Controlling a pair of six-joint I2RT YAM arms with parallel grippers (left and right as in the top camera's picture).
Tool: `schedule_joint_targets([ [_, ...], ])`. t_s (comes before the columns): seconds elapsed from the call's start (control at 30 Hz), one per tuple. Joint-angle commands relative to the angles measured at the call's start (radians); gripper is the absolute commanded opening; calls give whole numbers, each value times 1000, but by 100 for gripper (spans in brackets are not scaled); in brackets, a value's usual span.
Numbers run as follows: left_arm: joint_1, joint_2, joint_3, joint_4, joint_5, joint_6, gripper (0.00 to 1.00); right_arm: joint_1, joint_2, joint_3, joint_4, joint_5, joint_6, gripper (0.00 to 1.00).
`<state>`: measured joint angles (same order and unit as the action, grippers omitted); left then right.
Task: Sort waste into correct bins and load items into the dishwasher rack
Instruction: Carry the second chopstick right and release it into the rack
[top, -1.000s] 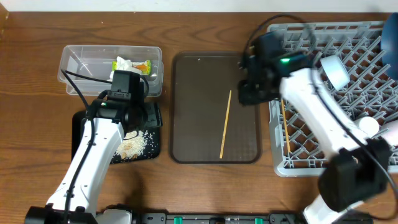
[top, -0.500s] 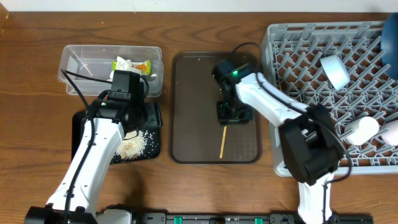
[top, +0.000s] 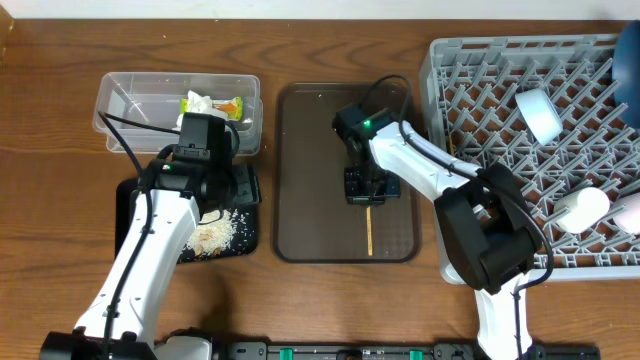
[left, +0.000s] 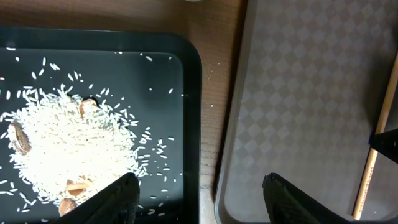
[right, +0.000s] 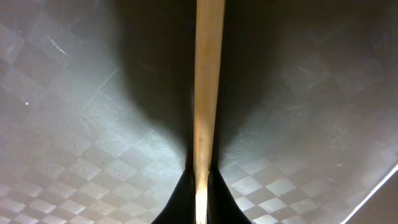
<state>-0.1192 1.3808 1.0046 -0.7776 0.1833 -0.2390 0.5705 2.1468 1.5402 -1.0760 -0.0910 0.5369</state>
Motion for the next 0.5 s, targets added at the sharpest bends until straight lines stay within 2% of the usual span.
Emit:
schedule_joint_targets([
  [0.0,5,-1,5,0,-9,-9,67,-40,-9,21,0,-36,-71,1],
  [0.37,5,-1,5,0,-9,-9,67,-229,-357,66,-21,-55,-367,1],
  [0.47,5,-1,5,1,-9,-9,67,-303,-425,66,-53,-49,-410,4],
])
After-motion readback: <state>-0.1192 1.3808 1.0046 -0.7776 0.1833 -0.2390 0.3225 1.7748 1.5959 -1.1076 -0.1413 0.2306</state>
